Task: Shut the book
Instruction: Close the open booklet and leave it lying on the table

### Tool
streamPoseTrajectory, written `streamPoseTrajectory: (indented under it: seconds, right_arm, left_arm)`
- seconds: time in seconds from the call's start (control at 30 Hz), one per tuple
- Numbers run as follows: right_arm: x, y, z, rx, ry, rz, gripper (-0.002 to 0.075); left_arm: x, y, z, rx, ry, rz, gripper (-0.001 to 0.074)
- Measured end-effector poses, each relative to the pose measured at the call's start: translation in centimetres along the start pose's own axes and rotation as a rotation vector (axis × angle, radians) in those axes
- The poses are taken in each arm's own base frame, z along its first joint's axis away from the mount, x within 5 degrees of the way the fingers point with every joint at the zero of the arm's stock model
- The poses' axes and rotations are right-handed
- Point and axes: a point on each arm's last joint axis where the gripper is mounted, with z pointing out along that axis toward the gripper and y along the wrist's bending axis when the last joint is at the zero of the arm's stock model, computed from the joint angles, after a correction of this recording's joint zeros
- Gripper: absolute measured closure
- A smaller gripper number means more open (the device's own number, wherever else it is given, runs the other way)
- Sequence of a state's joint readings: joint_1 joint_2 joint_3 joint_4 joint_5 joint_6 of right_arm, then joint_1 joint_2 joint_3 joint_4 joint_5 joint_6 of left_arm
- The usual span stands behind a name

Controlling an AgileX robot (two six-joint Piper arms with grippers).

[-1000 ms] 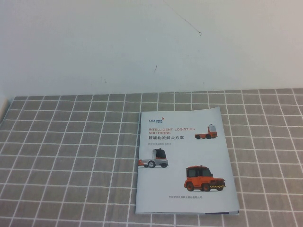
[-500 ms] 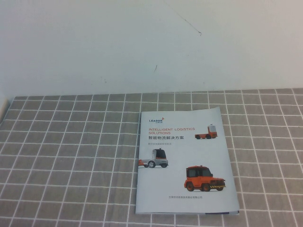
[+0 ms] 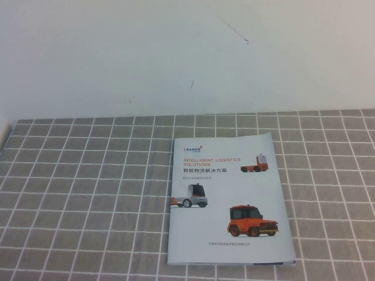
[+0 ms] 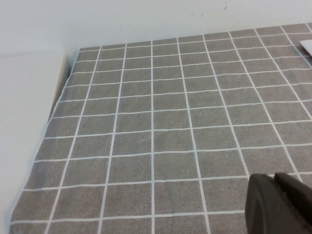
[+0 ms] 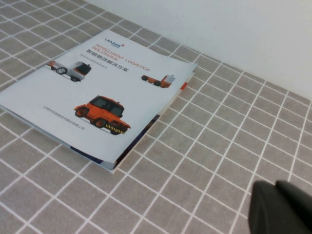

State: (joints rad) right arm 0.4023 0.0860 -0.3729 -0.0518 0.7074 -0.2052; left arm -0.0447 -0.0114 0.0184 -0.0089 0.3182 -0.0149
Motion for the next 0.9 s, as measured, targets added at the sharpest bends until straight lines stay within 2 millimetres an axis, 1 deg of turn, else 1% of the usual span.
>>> streamPoseTrajectory:
  seconds: [0.1,0.17,0.27,0.37,0.5,0.63,0.9]
  right_arm:
    - [0.4,0.0,0.5,0.038,0.000,0.016,0.0729]
    - [1.1,-0.1,1.2,0.097,-0.005,0.030,0.0729]
    - [2.2,-0.6,2.0,0.243,-0.045,0.084,0.0729]
    - [3.6,-0.9,2.6,0.366,-0.069,0.164,0.0729]
    - [5.8,-0.9,3.4,0.477,-0.033,0.229,0.0729]
    - [8.3,-0.5,4.7,0.477,0.034,0.281,0.0729]
    - [8.3,-0.3,4.8,0.454,0.022,0.296,0.0729]
  left_arm:
    - [0.0,0.0,0.0,0.000,0.000,0.000,0.0737]
    - [0.0,0.0,0.0,0.000,0.000,0.000,0.0737]
    - [0.0,0.0,0.0,0.000,0.000,0.000,0.0737]
    - [0.0,0.0,0.0,0.001,0.000,-0.002,0.0737]
    - [0.0,0.0,0.0,0.001,0.000,-0.002,0.0737]
    - [0.0,0.0,0.0,0.001,0.000,-0.001,0.0737]
    - [0.0,0.0,0.0,0.002,0.003,0.003,0.0737]
